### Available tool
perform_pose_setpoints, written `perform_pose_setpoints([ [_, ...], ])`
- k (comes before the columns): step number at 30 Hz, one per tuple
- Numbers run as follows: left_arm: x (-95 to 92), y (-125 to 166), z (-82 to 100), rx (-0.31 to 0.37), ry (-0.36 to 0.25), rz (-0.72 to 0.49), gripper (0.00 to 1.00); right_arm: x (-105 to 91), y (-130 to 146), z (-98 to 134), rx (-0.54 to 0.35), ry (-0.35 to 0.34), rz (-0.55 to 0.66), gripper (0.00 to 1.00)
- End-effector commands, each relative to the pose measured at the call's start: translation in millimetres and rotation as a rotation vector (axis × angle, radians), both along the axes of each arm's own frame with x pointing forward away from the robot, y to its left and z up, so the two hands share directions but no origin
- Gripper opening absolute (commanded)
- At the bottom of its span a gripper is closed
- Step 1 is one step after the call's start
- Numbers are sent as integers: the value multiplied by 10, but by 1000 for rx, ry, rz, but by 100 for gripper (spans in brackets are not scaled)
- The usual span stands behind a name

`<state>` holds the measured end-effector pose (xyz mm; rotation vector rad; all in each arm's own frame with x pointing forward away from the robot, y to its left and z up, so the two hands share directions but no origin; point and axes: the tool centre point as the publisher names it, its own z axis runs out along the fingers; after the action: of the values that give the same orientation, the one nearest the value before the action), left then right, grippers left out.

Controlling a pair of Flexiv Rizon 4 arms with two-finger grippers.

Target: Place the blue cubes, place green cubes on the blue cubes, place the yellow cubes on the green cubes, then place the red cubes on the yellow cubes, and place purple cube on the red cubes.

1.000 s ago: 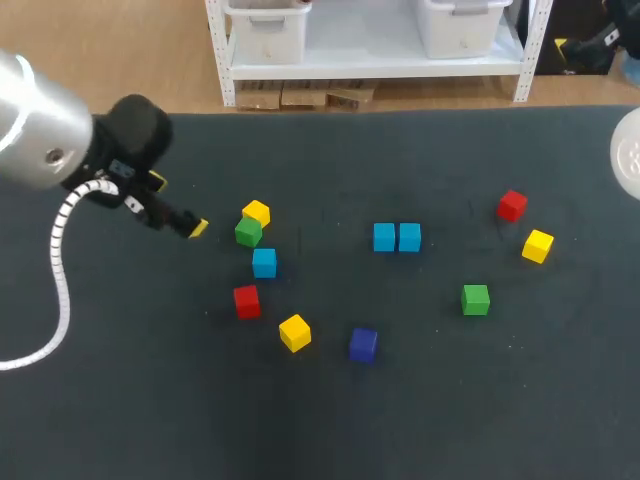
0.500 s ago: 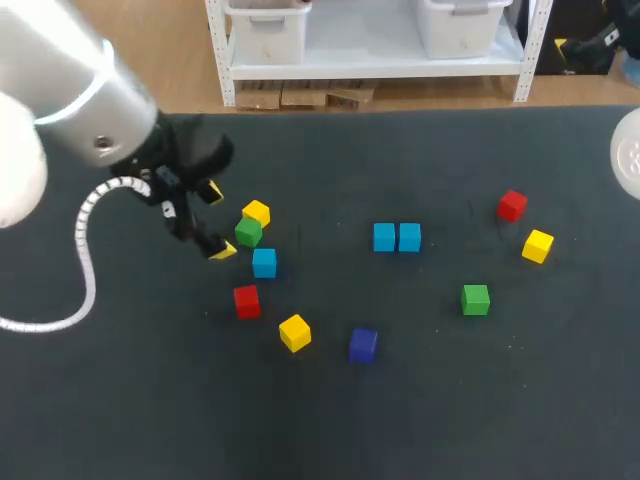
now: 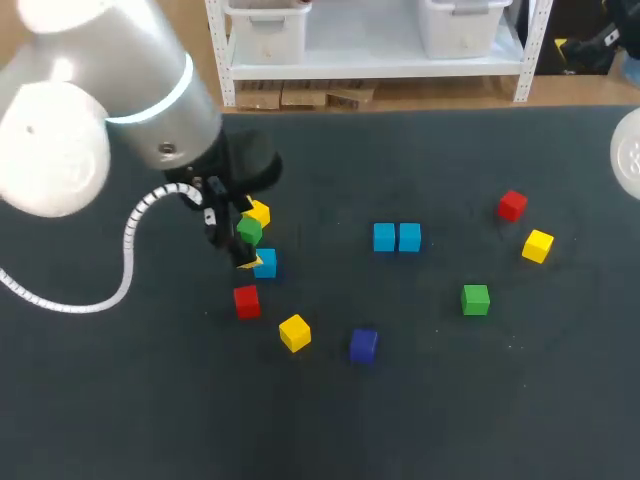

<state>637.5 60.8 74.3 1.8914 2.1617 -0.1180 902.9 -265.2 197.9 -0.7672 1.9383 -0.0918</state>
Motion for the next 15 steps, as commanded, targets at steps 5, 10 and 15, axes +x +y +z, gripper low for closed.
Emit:
perform_pose_setpoints([
  [5, 128, -165, -168, 94, 10, -40, 100, -11, 10, 8, -2, 1, -4, 100],
  [10, 165, -189, -299, 127, 36, -53, 100, -11, 10, 8, -2, 1, -4, 100],
  [15, 223, -157, -416, 147, 61, -45, 100, -11, 10, 8, -2, 1, -4, 100],
])
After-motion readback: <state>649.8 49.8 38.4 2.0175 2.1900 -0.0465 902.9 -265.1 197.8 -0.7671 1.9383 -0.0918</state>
